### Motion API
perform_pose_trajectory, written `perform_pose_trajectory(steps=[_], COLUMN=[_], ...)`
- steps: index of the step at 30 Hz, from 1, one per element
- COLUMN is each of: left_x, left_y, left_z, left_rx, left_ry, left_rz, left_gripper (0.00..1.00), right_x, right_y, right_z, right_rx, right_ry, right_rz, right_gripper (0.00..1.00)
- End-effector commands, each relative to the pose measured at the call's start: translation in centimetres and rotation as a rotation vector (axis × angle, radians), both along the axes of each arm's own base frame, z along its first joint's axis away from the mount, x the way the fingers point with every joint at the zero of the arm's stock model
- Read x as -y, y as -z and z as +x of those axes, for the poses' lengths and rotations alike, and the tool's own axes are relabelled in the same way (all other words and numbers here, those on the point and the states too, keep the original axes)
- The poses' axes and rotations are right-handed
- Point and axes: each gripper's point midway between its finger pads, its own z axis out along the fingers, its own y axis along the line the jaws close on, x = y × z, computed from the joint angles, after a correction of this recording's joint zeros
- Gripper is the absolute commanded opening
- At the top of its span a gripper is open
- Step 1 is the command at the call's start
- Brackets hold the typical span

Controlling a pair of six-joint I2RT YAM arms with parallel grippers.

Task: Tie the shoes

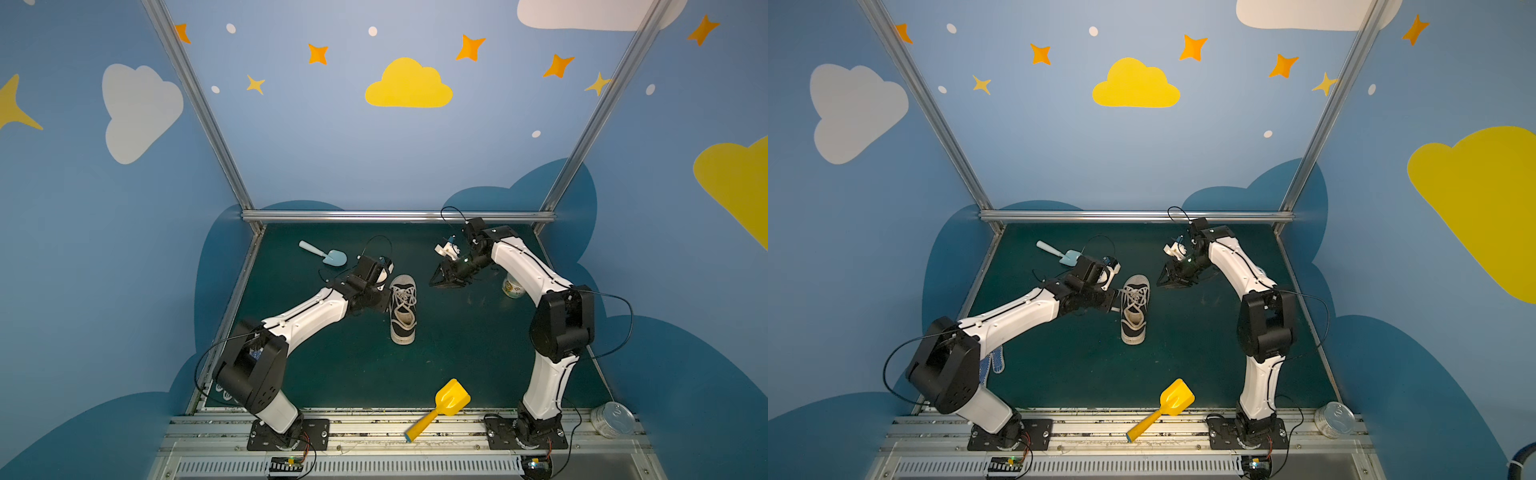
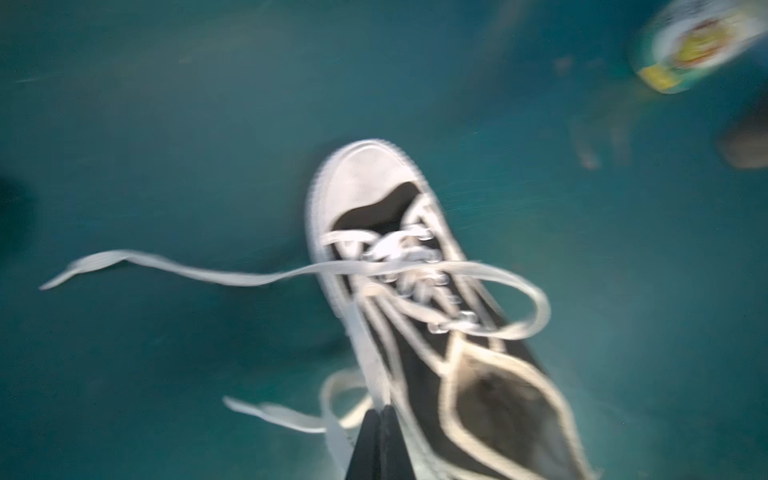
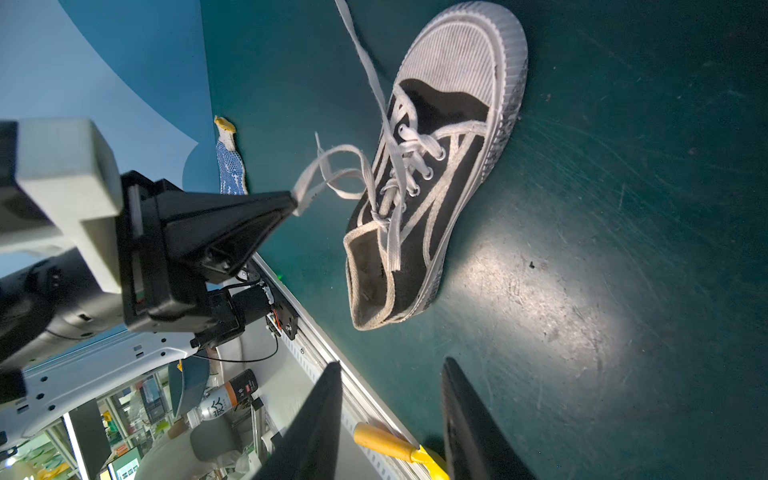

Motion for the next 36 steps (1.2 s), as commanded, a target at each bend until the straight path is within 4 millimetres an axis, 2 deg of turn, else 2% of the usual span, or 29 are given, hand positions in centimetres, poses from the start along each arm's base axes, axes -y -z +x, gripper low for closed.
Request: perform_pose_trajectory(steps=[1,3,5,8,13,18,23,24,26,29,32,36], left_x=[0.4,4.3,5.3,4.3,1.4,-1.4,-2.5,-2.1,-0.3,2.9,3.2,2.9], left_y=[-0.2,-2.0,-2.8,-1.4,0.0,-0.4,-1.3,-1.2,-1.1,-2.0,-3.1,-3.3], left_z=[-0.5,-2.2,-2.6,-2.1,-0.2,1.5,2.1,2.0,1.3,0.0,0.1,-0.1], left_rx=[-0.052,-0.042,-0.011,-0.025,-0.036,0.003,0.059,0.055,0.025,-0.020,-0.010,-0.050], left_ry=[0.066,0.218,0.216,0.159,0.025,-0.096,-0.105,-0.079,-0.010,0.043,-0.004,-0.032], left_rz=[0.032,-0.214,-0.337,-0.286,-0.086,0.110,0.329,0.341,0.259,-0.002,-0.134,-0.140], left_gripper=[0.03,0.03,0.03,0.03,0.03,0.03,0.03,0.03,0.03,0.03,0.03,0.03], right_x=[0.4,0.3,0.3,0.4,0.4,0.6,0.7,0.7,0.7,0.7,0.5,-0.3], right_y=[-0.5,-0.6,-0.7,-0.8,-0.5,-0.8,-0.6,-0.6,-0.5,-0.5,-0.7,-0.8], right_z=[0.0,0.0,0.1,0.1,0.0,0.2,0.2,0.2,0.2,0.2,0.0,-0.6], right_rx=[0.012,0.014,0.015,0.025,0.011,0.020,0.014,0.013,0.014,0.011,0.016,0.003], right_ry=[0.006,0.004,0.004,0.012,0.008,0.014,0.014,0.015,0.017,0.020,0.031,0.069], right_rz=[-0.006,-0.001,0.001,0.005,0.002,0.001,-0.001,0.000,0.002,0.006,0.022,0.109], right_gripper=[0.40,0.40,0.40,0.40,0.40,0.40,0.40,0.40,0.40,0.40,0.40,0.40])
